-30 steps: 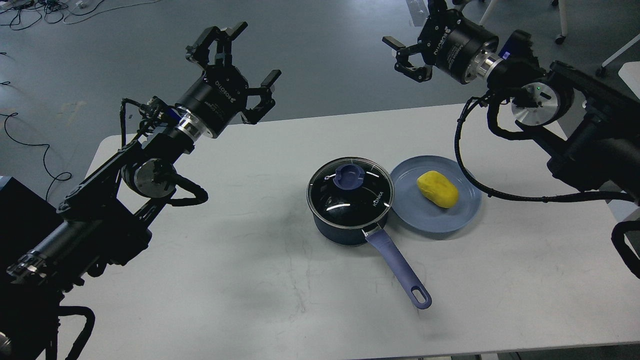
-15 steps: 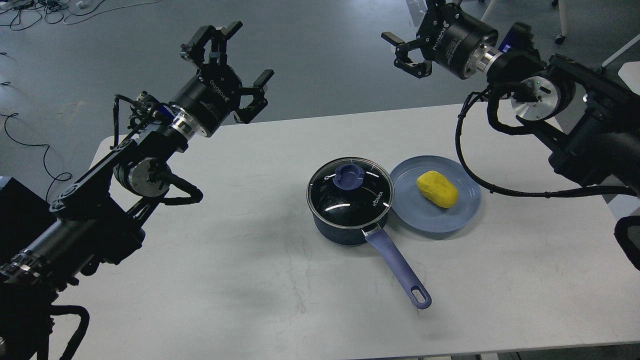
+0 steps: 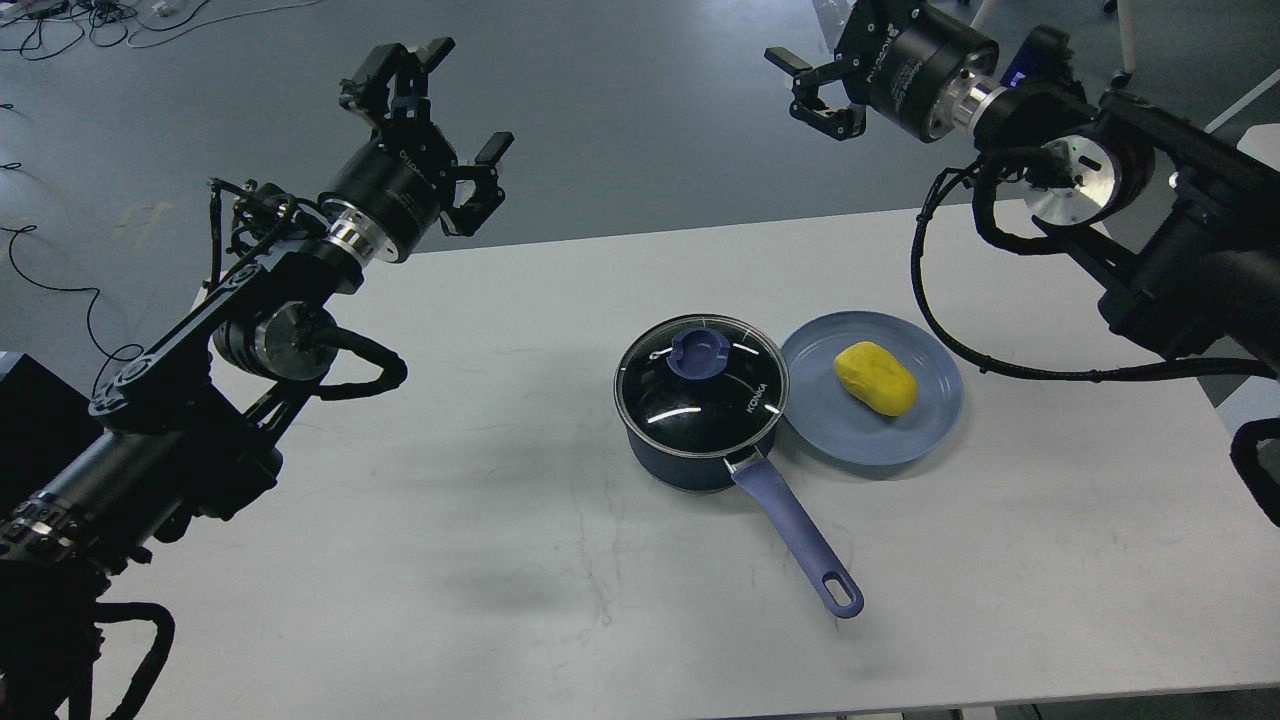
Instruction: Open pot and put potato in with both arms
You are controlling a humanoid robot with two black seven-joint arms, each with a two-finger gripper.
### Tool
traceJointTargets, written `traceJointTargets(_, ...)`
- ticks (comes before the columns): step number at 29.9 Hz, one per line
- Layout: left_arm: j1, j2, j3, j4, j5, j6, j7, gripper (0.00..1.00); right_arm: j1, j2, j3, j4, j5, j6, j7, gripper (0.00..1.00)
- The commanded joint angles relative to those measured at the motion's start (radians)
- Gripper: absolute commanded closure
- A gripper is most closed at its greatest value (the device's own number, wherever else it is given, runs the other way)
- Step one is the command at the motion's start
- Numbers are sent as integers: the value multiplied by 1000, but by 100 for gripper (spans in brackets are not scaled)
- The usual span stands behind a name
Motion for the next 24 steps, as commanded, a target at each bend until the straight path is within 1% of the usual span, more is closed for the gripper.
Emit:
traceJointTargets(1,0,-3,7,-1,-3,-19,2,2,-3,3,-26,-1,-1,1,-24,0)
traceJointTargets(8,5,-2,10,-4,-9,-69,5,2,-4,1,-32,-1,-1,2,-27,0)
traceJointTargets(10,5,0,10,-4,-16,-66,11,2,-4,1,-34,-1,-1,1,-29,0)
traceJointTargets(11,5,1,10,-3,-16,-61,20,2,-4,1,-37,-3,-1,1,-30,0)
traceJointTargets(12,5,6,5,-2,-16,-61,40,2,-1,1,-42,-3,-1,1,-40,0)
traceJointTargets(13,5,8,2,-1,-17,-61,46,2,-3,0,-42,-3,-1,1,-46,0)
traceJointTargets(14,5,11,2,1,-16,-59,49,2,-4,0,-43,-3,-1,-5,-61,0)
traceJointTargets(15,5,14,0,-1,-16,-58,48,2,-4,-2,-43,-3,-1,-5,-66,0)
traceJointTargets(22,10,18,7,5,-16,-39,63,2,-9,1,-43,-3,-1,-21,-75,0)
traceJointTargets(24,10,20,2,5,-17,-33,77,2,-9,4,-42,-4,-1,-28,-87,0)
